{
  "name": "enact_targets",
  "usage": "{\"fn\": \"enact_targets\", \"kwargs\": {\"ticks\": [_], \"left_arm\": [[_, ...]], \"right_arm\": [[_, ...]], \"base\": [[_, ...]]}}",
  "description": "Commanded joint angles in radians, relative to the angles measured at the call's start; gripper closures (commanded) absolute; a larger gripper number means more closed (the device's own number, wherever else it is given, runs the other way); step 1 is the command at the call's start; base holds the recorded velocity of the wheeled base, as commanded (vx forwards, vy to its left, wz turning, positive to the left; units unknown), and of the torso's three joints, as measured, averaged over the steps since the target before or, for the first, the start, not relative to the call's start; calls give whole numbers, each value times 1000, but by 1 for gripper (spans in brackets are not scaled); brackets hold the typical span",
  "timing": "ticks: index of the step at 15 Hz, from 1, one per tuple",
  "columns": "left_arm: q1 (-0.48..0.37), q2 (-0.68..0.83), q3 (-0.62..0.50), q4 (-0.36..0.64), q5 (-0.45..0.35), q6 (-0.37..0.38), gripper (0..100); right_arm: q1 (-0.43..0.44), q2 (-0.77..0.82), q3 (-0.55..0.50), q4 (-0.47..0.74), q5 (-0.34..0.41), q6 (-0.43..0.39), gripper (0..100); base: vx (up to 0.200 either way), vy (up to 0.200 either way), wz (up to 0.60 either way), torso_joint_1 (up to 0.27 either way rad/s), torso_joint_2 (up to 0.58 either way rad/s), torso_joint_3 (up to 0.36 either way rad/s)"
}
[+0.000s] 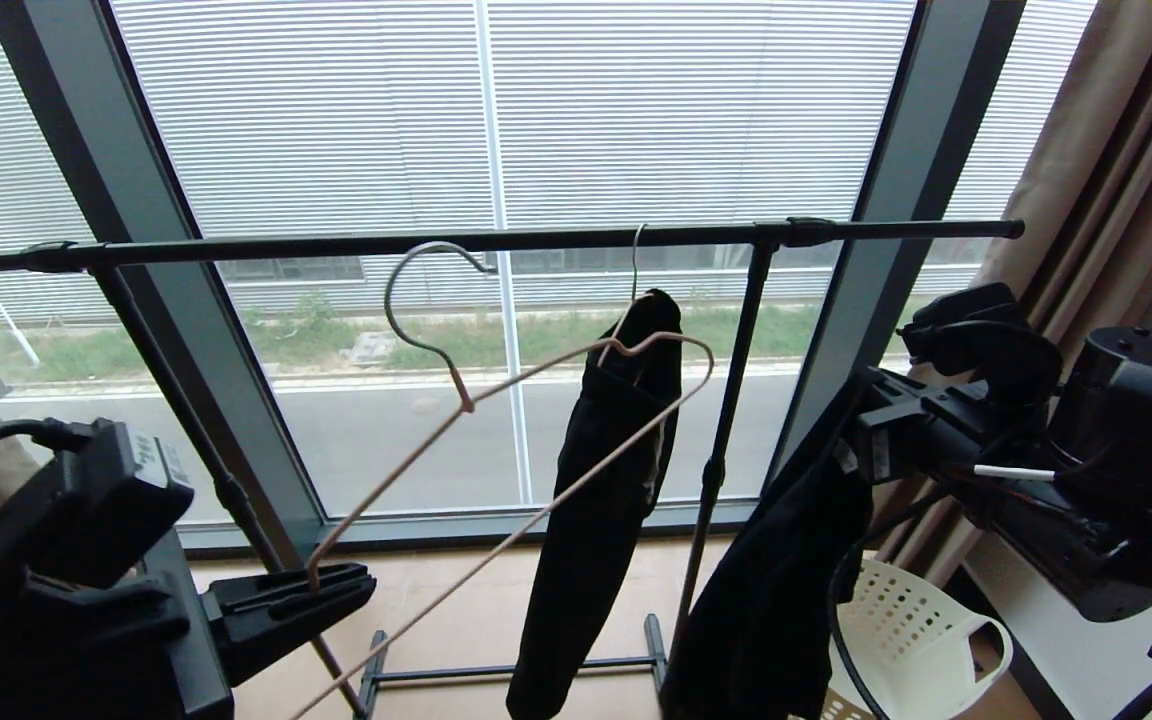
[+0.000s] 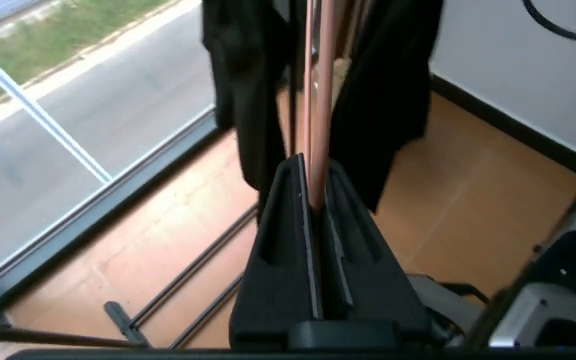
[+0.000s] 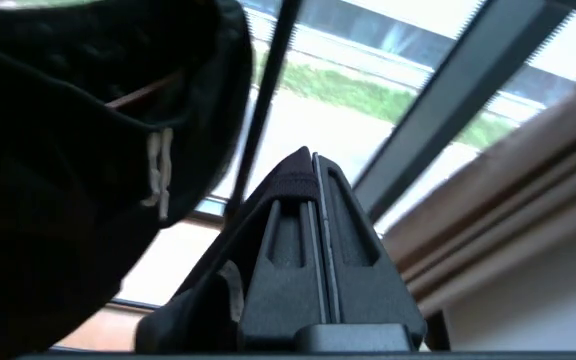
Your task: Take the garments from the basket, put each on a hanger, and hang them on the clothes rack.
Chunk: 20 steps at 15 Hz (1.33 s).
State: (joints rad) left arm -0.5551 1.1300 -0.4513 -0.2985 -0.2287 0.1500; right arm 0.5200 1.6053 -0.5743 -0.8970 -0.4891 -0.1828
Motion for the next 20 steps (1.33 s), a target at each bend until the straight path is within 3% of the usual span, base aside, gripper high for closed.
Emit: {"fn": "enact_targets", "kwargs": {"ticks": [1, 8, 14, 18, 20], "left_arm": [[-72, 67, 3, -2, 0, 0, 100], [-177, 188, -21, -8, 0, 0, 100], [-178, 257, -66, -22, 2, -6, 100], [-174, 312, -67, -122, 6, -15, 100], [-164, 330, -75, -126, 8, -15, 100]], "right_arm": [[0, 35, -10, -13, -6, 0, 100], [2, 74, -19, -83, -8, 2, 100], [20, 68, -9, -83, -8, 3, 100], [48, 71, 4, -83, -8, 3, 100], [52, 70, 5, -83, -8, 3, 100]], "base": [[0, 0, 0, 0, 0, 0], [0, 0, 0, 0, 0, 0], [0, 0, 0, 0, 0, 0], [0, 0, 0, 0, 0, 0], [0, 0, 0, 0, 0, 0]]}}
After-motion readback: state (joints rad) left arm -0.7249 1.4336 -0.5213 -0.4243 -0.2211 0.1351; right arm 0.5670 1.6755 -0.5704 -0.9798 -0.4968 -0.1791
